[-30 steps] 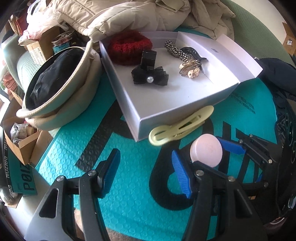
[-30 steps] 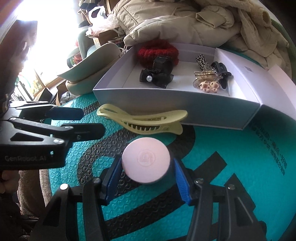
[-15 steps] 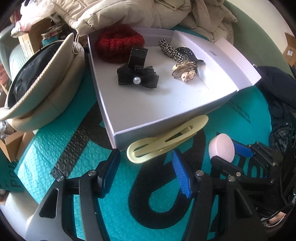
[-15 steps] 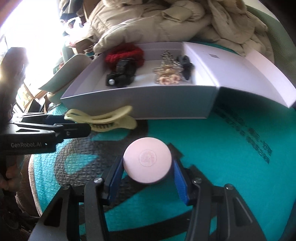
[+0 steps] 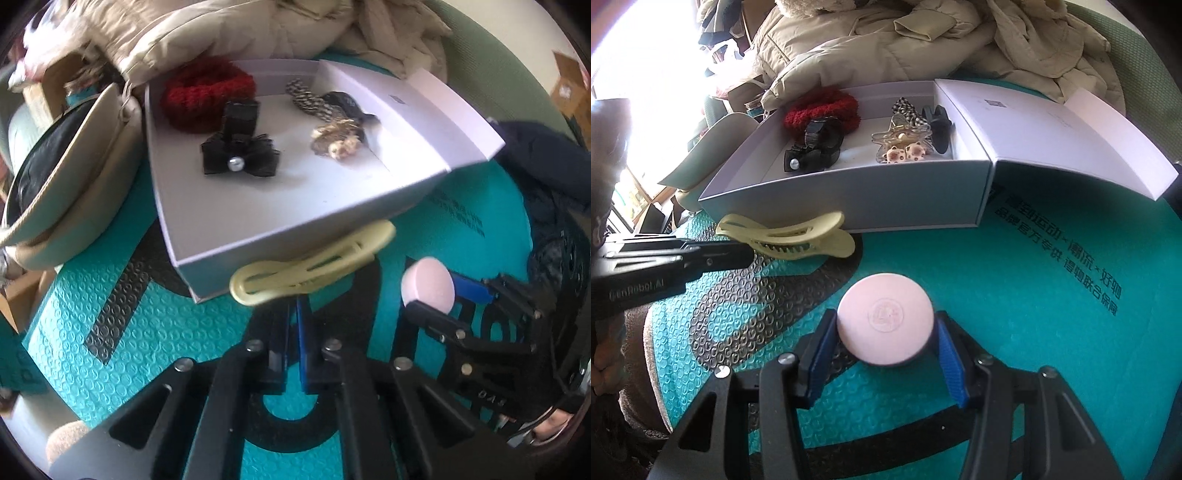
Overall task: Organize objects
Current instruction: 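Close right tool on the pink round compact while left tool approaches yellow claw clip, then close left tool on the pale yellow claw clip and lift it, then carry yellow claw clip with left tool while right tool carries pink compact over box, then lower and open left tool releasing claw clip while right tool releases pink compact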
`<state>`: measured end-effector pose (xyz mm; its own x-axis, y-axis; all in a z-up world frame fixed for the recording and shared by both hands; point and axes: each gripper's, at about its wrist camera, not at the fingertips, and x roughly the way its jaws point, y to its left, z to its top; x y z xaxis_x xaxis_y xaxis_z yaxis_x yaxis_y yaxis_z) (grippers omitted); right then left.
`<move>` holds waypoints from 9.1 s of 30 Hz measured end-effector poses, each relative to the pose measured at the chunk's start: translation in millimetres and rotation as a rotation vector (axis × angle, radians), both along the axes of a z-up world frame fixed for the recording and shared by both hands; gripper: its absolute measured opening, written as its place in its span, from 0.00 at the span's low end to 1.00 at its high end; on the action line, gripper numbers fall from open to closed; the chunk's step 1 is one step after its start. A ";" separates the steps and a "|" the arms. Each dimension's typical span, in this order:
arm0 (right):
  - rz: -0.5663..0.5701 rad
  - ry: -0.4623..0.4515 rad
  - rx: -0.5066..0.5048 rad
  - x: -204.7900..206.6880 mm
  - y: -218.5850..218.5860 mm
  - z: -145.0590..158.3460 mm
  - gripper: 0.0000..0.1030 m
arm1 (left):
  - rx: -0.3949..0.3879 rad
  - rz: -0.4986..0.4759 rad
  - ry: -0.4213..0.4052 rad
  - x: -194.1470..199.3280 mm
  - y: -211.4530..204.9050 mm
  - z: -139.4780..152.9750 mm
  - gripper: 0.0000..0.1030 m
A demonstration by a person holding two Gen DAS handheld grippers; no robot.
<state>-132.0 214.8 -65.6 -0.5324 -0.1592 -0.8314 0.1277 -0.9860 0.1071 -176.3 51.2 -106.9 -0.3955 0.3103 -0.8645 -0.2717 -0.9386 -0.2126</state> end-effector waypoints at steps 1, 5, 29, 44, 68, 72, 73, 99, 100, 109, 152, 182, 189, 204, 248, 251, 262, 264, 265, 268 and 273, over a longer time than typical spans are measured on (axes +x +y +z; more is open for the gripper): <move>-0.003 0.000 0.001 0.8 1.1 0.2 0.51 | 0.004 -0.012 0.003 3.1 1.8 1.4 0.03; -0.020 -0.003 0.003 6.1 6.8 0.1 0.51 | 0.018 -0.042 0.022 11.5 8.2 7.9 0.03; -0.072 -0.013 -0.002 13.1 31.0 -1.7 0.51 | 0.094 0.108 0.032 -6.9 14.7 0.5 0.60; -0.064 -0.001 0.033 5.3 30.1 -3.4 0.51 | 0.226 0.217 -0.015 -15.1 -27.4 -3.8 0.59; -0.042 0.021 0.061 26.3 21.8 -3.6 0.50 | 0.109 0.090 0.024 22.8 -7.7 10.9 0.13; -0.037 0.021 0.058 37.3 20.1 -3.5 0.51 | 0.085 0.068 0.025 42.9 -6.1 11.9 0.12; -0.033 0.021 0.058 39.8 19.7 -3.6 0.51 | 0.085 0.063 0.020 46.8 -6.3 11.4 0.12; -0.058 0.013 0.098 77.2 30.4 -5.5 0.63 | -0.124 -0.144 0.083 33.6 57.0 -11.3 0.40; -0.061 0.015 0.095 77.4 30.5 -5.5 0.63 | -0.137 -0.158 0.097 32.7 62.0 -11.6 0.40; -0.075 0.019 0.085 76.2 33.8 -6.3 0.63 | -0.134 -0.221 0.126 28.3 79.5 -13.5 0.39; 0.129 0.100 0.072 67.0 -50.4 56.8 0.50 | -0.113 -0.037 0.094 78.7 -21.4 59.6 0.18; 0.240 0.206 0.076 1.5 -58.1 115.9 0.50 | -0.147 0.003 0.179 8.6 -31.6 126.7 0.18; 0.223 0.200 0.066 -27.5 -48.9 111.5 0.50 | -0.154 -0.006 0.161 -25.0 -25.3 117.5 0.18; 0.229 0.163 0.061 -85.7 -38.0 87.6 0.50 | -0.163 -0.030 0.094 -85.7 -10.7 79.2 0.18; 0.240 0.115 0.078 -166.3 -31.9 36.1 0.50 | -0.226 -0.081 0.014 -172.0 10.4 5.4 0.21; 0.240 0.116 0.084 -168.0 -32.4 36.0 0.50 | -0.232 -0.079 0.017 -172.8 11.4 4.9 0.21; 0.234 0.098 0.080 -170.2 -33.1 36.2 0.50 | -0.208 -0.060 -0.013 -174.6 11.1 7.6 0.21; 0.239 0.099 0.092 -168.5 -33.8 37.0 0.50 | -0.212 -0.054 -0.010 -172.6 11.1 9.7 0.21; 0.240 0.100 0.096 -167.9 -34.0 37.4 0.50 | -0.214 -0.051 -0.007 -171.8 11.1 10.7 0.21; 0.242 0.098 0.103 -165.2 -35.3 38.5 0.50 | -0.215 -0.041 -0.004 -169.8 10.2 13.7 0.21; 0.236 0.093 0.122 -160.3 -38.3 38.0 0.55 | -0.225 -0.021 -0.002 -167.0 8.2 17.5 0.21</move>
<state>-292.3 176.5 -27.5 -0.5671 -0.1894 -0.8016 0.3591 -0.9327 -0.0338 -343.4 59.5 -89.4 -0.3892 0.1176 -0.9136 -0.2919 -0.9565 0.0012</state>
